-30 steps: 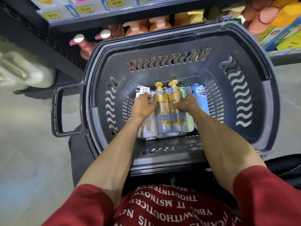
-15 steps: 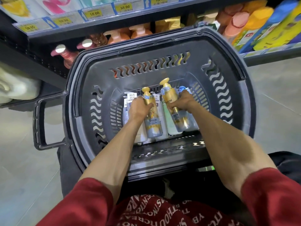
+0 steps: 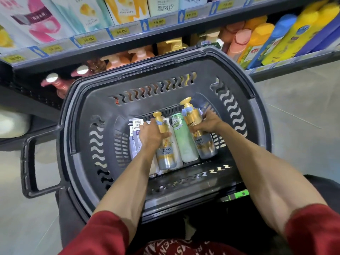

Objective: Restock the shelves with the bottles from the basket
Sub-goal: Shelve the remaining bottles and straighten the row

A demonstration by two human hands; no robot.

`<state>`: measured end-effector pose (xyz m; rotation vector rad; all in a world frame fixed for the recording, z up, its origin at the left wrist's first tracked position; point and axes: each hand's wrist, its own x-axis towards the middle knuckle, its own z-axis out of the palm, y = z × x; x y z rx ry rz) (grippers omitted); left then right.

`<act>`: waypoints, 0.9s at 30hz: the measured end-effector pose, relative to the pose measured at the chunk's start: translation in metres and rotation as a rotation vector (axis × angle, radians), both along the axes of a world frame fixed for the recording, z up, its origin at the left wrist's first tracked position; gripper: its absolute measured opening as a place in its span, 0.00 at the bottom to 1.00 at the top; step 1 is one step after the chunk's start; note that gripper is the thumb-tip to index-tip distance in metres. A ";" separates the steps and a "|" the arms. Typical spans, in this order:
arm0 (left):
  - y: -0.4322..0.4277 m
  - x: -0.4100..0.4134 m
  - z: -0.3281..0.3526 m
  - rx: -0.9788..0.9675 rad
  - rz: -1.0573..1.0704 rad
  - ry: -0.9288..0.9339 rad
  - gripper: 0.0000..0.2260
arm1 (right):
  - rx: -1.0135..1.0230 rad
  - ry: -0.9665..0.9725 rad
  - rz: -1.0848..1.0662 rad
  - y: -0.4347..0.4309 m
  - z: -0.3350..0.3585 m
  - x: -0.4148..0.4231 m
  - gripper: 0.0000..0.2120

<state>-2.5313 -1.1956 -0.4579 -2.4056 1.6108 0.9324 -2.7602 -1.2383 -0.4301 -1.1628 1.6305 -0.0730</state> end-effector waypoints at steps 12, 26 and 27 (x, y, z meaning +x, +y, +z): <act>0.010 -0.006 -0.017 -0.056 0.270 0.354 0.27 | -0.023 0.033 0.018 0.000 0.020 -0.014 0.17; 0.024 0.014 -0.009 -0.019 0.344 0.588 0.26 | -0.038 -0.012 -0.009 0.015 0.033 -0.012 0.12; 0.028 0.017 -0.006 -0.036 0.356 0.607 0.27 | -0.043 -0.026 -0.007 0.014 0.035 -0.011 0.13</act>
